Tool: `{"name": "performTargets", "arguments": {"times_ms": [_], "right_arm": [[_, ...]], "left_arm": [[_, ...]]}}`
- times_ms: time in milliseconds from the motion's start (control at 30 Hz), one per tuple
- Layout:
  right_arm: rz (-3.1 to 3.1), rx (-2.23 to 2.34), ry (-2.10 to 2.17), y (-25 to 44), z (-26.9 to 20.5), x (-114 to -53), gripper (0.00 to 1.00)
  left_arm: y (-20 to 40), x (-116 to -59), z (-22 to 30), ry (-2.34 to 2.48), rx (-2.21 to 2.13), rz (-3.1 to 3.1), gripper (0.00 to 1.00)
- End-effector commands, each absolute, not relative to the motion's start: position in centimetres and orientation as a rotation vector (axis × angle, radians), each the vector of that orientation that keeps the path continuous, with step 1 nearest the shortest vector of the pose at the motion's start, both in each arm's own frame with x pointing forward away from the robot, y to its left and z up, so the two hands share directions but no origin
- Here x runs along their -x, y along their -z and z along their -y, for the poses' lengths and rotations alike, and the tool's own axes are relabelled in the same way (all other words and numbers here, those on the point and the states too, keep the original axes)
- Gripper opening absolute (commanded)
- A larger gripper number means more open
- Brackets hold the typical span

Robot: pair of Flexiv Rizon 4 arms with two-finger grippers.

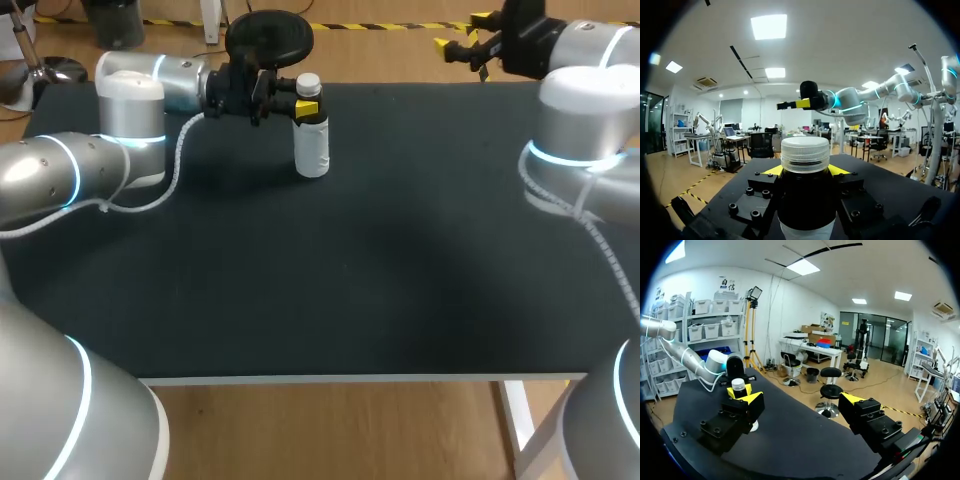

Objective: Unscrew the bottle cap

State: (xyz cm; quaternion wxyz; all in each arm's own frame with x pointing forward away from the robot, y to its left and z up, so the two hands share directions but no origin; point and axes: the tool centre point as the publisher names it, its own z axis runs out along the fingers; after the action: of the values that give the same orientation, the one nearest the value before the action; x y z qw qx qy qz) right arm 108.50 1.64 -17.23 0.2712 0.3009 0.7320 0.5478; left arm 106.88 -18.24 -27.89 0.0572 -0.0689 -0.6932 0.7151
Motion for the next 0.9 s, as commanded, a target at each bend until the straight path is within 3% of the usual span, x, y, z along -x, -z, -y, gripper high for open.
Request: {"name": "performTargets", "arguments": {"times_ms": [33, 600, 900], "right_arm": [[-1.869, -0.835, -1.454, 17.6, -4.6, -107.1, 1.00], [-1.885, -0.871, -1.604, 19.9, -16.8, -101.2, 1.00], [-1.924, -0.885, -1.614, 21.1, -20.2, -101.1, 1.00]], "left_arm": [[27.9, -106.8, 18.3, -2.171, 0.209, 2.104, 0.00], [27.9, -106.8, 18.3, -2.171, 0.209, 2.104, 0.00], [27.9, -106.8, 18.3, -2.171, 0.209, 2.104, 0.00]]}}
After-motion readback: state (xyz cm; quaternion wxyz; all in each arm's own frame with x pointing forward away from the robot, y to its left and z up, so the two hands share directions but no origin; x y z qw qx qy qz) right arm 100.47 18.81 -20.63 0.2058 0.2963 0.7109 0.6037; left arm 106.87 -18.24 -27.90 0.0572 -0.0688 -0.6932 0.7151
